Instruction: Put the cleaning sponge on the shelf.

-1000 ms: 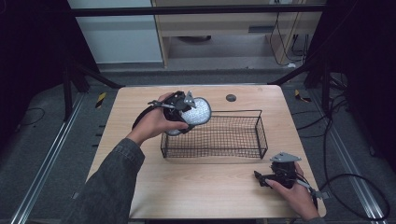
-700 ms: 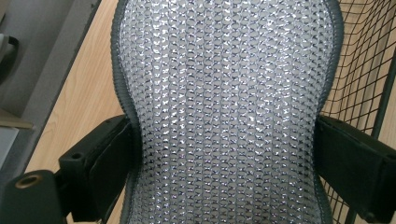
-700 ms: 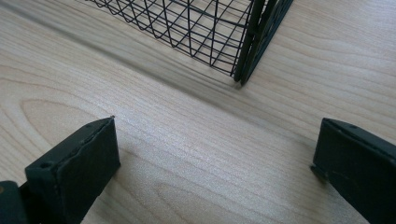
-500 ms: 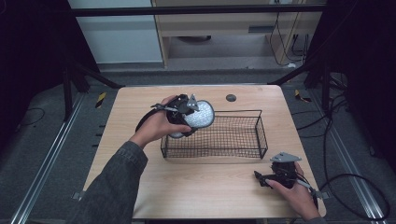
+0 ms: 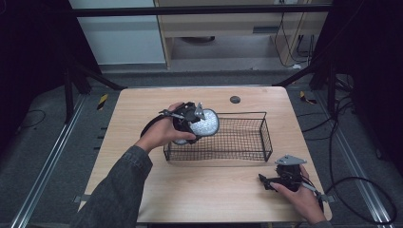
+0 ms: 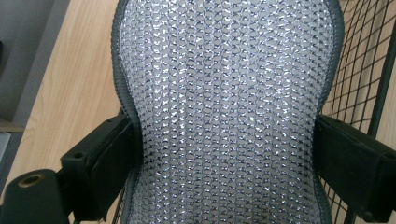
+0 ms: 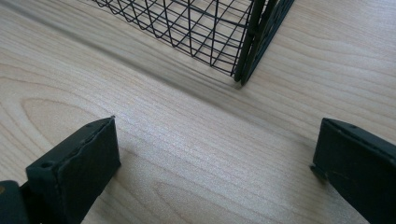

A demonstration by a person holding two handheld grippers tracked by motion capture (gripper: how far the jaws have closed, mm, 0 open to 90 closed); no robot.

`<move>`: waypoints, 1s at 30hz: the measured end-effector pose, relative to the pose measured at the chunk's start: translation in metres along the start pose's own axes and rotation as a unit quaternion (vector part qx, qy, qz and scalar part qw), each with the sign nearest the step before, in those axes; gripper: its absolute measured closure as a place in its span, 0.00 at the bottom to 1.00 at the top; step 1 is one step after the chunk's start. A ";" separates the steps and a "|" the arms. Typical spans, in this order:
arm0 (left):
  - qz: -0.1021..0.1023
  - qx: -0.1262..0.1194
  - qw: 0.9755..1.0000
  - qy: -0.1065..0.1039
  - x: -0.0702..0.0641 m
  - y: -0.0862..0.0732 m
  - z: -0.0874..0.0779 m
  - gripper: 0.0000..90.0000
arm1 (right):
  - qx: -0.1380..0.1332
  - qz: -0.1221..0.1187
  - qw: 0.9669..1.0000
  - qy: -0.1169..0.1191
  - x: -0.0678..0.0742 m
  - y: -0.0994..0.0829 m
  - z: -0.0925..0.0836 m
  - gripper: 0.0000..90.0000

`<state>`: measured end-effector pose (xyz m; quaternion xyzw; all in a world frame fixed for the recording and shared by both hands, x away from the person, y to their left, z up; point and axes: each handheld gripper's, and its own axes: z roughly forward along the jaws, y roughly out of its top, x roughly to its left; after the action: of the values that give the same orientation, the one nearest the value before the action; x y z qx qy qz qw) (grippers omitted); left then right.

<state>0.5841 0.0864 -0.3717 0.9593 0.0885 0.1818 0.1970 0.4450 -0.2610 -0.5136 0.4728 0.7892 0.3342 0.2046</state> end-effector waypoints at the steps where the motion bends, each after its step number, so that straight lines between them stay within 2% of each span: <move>1: 0.002 0.001 1.000 -0.001 0.000 -0.001 0.001 0.10 | -0.001 -0.001 1.000 0.000 0.000 0.000 0.000 0.01; 9: -0.010 0.008 1.000 -0.016 -0.002 -0.008 0.006 0.10 | -0.001 -0.002 1.000 -0.001 0.000 0.000 0.000 0.01; 10: -0.012 0.007 1.000 -0.013 -0.002 -0.008 0.007 0.10 | -0.001 -0.002 1.000 -0.001 0.000 0.000 0.000 0.01; 12: -0.022 0.005 1.000 -0.010 -0.001 -0.009 0.007 0.08 | -0.001 -0.002 1.000 -0.001 0.000 0.000 0.000 0.01; 14: -0.035 -0.001 0.999 -0.023 0.001 -0.010 0.008 0.06 | -0.001 -0.002 1.000 -0.001 0.000 0.000 0.000 0.01; 17: -0.043 -0.002 0.999 -0.018 0.002 -0.010 0.009 0.04 | -0.001 -0.002 1.000 -0.001 0.000 0.000 0.000 0.01; 18: -0.047 -0.002 0.999 -0.023 0.002 -0.010 0.009 0.04 | 0.000 0.000 1.000 -0.001 0.000 0.000 0.000 0.01; 30: -0.049 -0.008 0.998 -0.030 -0.001 -0.008 0.006 0.07 | -0.001 0.000 1.000 0.000 0.000 0.000 0.000 0.01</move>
<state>0.5849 0.0914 -0.3808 0.9571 0.1278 0.1442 0.2162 0.4452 -0.2610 -0.5137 0.4722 0.7891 0.3351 0.2051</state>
